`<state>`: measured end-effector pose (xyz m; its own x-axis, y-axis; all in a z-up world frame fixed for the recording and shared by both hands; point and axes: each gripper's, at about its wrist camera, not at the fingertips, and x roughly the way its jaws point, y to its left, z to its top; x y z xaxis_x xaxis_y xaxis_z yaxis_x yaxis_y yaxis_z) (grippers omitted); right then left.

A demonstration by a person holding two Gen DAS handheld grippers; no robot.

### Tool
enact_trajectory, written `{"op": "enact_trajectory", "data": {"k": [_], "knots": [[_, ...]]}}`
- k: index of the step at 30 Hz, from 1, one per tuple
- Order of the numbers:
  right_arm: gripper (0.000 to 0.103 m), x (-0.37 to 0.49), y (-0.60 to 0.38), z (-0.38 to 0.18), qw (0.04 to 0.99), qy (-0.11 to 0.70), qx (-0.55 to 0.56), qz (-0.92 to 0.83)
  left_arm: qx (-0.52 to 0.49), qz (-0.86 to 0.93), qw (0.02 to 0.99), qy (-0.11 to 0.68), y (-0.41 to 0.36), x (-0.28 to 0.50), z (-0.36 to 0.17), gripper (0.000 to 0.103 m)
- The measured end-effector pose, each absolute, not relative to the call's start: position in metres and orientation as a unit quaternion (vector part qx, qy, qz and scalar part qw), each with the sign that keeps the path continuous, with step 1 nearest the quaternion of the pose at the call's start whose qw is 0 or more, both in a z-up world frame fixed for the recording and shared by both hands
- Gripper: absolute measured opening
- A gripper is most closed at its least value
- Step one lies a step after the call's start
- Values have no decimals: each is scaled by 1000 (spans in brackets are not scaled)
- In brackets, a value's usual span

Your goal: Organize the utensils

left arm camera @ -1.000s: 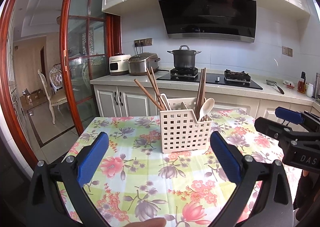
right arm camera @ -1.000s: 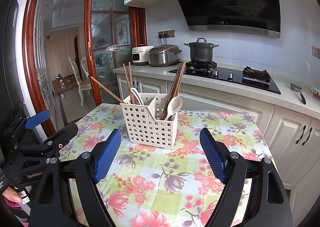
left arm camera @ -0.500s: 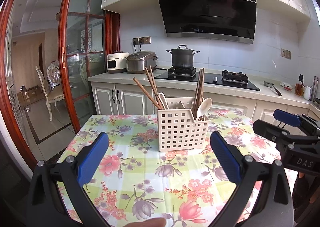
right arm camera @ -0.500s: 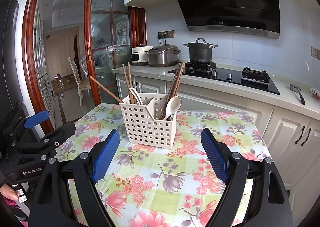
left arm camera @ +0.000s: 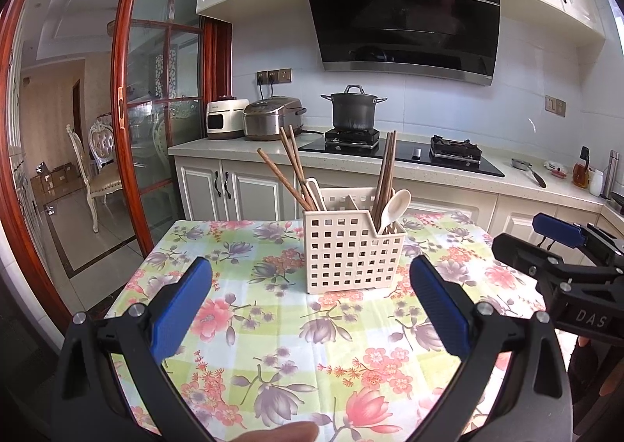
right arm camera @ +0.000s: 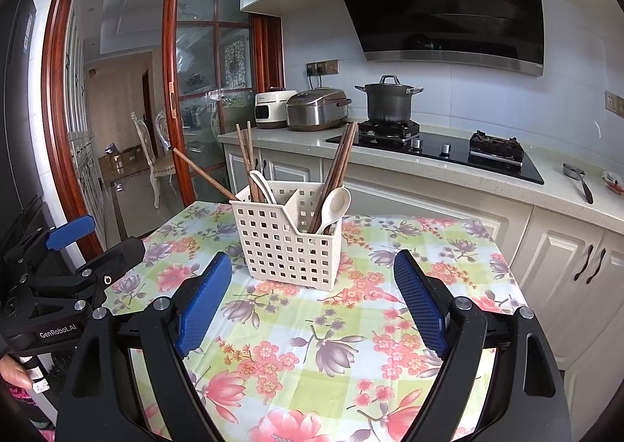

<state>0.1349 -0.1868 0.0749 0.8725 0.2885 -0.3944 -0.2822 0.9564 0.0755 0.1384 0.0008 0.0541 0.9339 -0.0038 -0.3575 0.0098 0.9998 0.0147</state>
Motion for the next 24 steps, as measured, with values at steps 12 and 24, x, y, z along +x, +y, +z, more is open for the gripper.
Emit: {"op": "enact_trajectory", "data": {"k": [12,24], "knots": [[81,135,-185,74,967,206,9,150,4,1,983,182,2,138,54,98],[81,135,-185,73,967,205,8,150,1,-13,984,178,2,135,56,98]]}}
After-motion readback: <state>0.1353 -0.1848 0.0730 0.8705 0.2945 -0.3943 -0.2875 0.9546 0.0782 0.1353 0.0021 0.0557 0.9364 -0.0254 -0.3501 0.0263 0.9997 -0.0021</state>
